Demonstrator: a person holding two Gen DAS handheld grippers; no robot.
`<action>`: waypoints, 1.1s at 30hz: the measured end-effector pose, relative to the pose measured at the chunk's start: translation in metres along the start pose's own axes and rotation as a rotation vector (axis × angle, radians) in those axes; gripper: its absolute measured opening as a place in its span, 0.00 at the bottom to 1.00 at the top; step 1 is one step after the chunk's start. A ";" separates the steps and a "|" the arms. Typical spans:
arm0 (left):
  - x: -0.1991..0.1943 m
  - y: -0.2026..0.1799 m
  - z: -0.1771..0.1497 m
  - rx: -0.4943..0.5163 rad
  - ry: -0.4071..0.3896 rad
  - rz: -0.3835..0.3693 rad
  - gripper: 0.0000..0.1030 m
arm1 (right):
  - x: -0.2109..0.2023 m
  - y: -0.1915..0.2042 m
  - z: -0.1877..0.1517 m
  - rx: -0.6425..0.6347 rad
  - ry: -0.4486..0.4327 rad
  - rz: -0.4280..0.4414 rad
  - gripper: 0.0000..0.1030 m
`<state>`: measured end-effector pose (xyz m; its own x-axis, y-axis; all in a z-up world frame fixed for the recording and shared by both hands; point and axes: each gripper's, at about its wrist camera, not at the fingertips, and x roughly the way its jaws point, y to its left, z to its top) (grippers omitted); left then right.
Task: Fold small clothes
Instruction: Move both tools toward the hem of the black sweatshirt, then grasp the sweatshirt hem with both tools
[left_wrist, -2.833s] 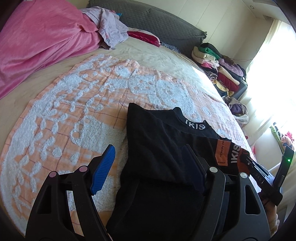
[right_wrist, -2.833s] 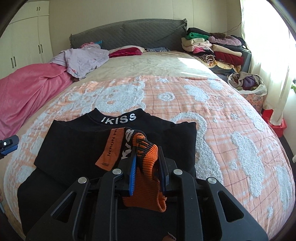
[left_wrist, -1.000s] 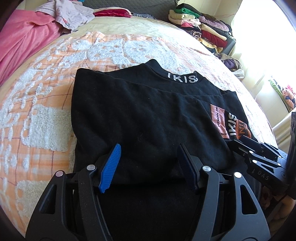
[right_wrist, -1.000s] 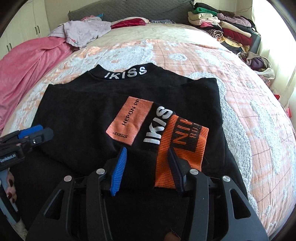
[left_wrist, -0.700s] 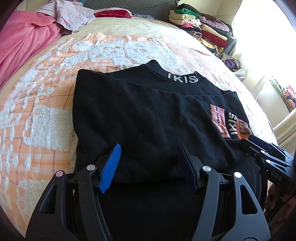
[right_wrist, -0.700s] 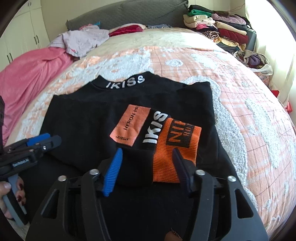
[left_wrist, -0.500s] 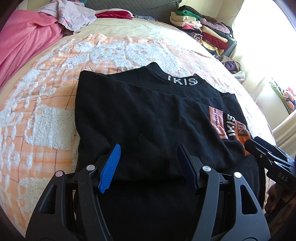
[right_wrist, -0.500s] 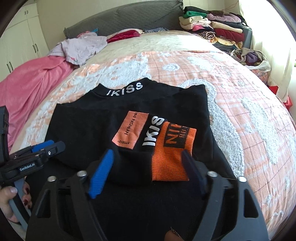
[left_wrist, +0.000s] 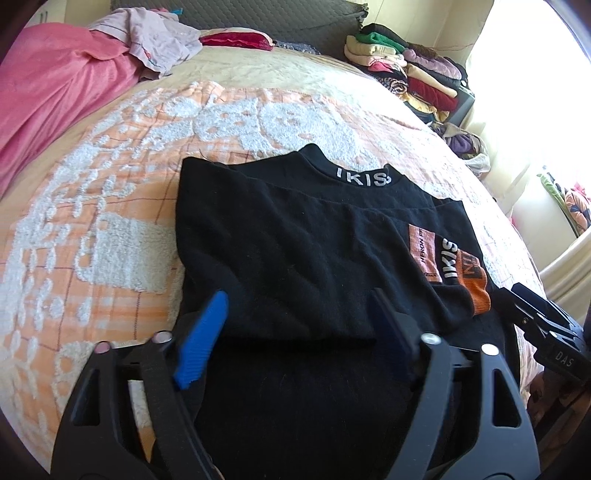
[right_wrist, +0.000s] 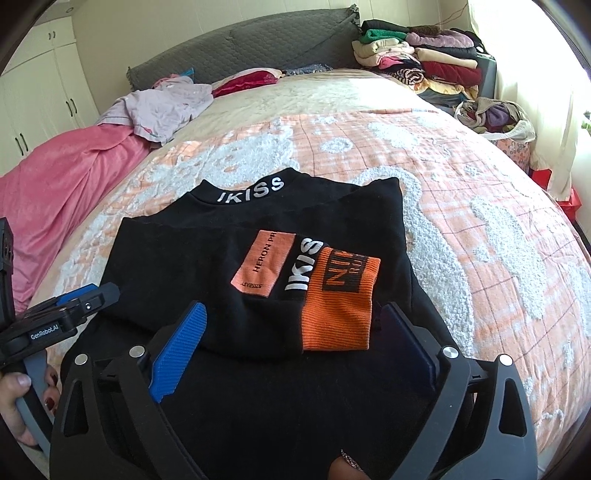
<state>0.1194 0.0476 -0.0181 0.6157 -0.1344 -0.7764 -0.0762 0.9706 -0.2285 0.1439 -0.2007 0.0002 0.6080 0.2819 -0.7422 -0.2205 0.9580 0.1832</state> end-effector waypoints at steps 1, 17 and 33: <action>-0.004 0.000 0.000 0.000 -0.008 0.004 0.78 | -0.001 0.000 0.000 0.000 -0.001 0.000 0.93; -0.048 0.001 -0.006 -0.006 -0.083 0.038 0.91 | -0.031 0.007 -0.002 -0.008 -0.054 0.019 0.94; -0.060 0.011 -0.028 -0.010 -0.071 0.077 0.91 | -0.055 0.003 -0.023 -0.027 -0.057 0.025 0.94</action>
<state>0.0602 0.0610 0.0093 0.6615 -0.0445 -0.7486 -0.1332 0.9754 -0.1757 0.0923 -0.2142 0.0268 0.6445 0.3086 -0.6995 -0.2558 0.9492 0.1831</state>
